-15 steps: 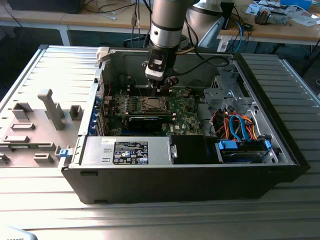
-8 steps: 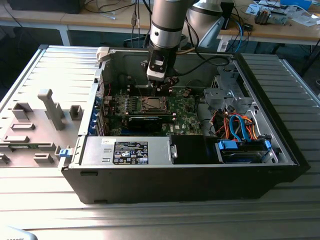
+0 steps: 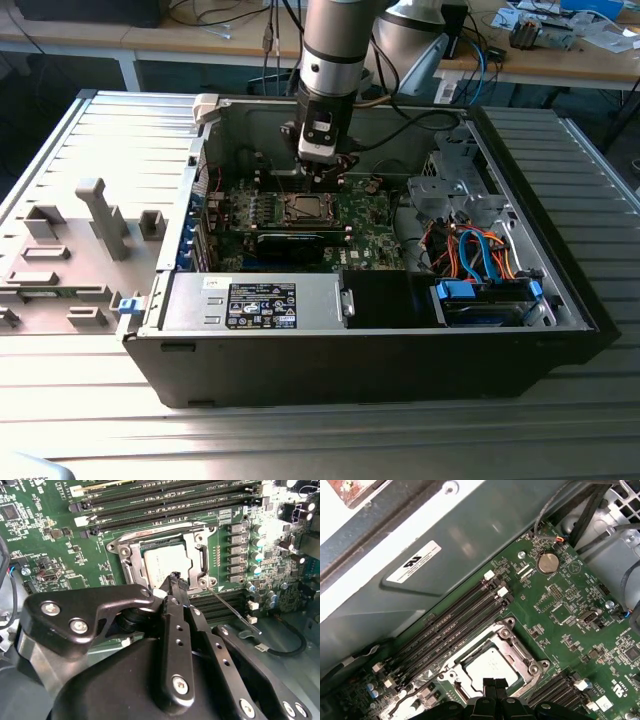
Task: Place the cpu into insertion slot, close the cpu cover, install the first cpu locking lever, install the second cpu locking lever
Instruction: 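Install the first cpu locking lever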
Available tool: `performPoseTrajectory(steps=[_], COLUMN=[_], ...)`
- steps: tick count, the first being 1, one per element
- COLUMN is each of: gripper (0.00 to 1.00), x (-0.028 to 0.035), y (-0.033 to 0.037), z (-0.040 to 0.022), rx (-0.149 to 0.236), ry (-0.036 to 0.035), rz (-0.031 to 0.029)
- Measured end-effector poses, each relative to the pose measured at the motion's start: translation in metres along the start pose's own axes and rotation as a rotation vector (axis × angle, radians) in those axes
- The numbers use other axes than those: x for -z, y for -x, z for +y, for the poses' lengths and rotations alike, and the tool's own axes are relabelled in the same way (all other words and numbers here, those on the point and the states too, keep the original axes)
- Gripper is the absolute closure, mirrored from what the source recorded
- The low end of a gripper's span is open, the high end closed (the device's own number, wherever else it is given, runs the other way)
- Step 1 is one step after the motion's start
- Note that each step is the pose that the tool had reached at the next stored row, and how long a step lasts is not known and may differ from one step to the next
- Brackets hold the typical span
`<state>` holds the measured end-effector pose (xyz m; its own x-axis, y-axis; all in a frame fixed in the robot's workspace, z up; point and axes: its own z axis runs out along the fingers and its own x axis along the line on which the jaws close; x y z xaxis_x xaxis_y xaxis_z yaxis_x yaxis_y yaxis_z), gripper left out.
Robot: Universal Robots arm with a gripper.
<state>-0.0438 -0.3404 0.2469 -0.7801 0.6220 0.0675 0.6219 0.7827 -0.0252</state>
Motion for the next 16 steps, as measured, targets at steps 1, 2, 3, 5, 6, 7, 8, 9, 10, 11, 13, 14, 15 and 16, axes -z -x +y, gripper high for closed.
performPoseTrajectory(steps=[1, 2, 3, 5, 6, 7, 8, 9, 10, 11, 13, 14, 15, 16], gripper=[0.89, 0.89, 0.89, 0.89, 0.89, 0.89, 0.89, 0.89, 0.89, 0.89, 0.89, 0.89, 0.89, 0.89], x=[0.0000, 0.0000, 0.0000, 0.0000, 0.0000, 0.0000, 0.0000, 0.0000, 0.0000, 0.0000, 0.0000, 0.0000, 0.0000, 0.0000], y=[0.0000, 0.0000, 0.0000, 0.0000, 0.0000, 0.0000, 0.0000, 0.0000, 0.0000, 0.0000, 0.0000, 0.0000, 0.0000, 0.0000], z=[0.0000, 0.0000, 0.0000, 0.0000, 0.0000, 0.0000, 0.0000, 0.0000, 0.0000, 0.0000, 0.0000, 0.0000, 0.0000, 0.0000], rx=[0.005, 0.009, 0.012, 0.015, 0.018, 0.020, 0.022, 0.025, 0.029, 0.032, 0.037, 0.039, 0.043, 0.046], ry=[-0.0004, -0.0006, -0.0008, -0.0010, -0.0011, -0.0012, -0.0013, -0.0015, -0.0017, -0.0019, -0.0021, -0.0022, -0.0025, -0.0028], rz=[-0.0001, -0.0002, -0.0002, -0.0003, -0.0003, -0.0003, -0.0004, -0.0004, -0.0005, -0.0005, -0.0006, -0.0006, -0.0008, -0.0008])
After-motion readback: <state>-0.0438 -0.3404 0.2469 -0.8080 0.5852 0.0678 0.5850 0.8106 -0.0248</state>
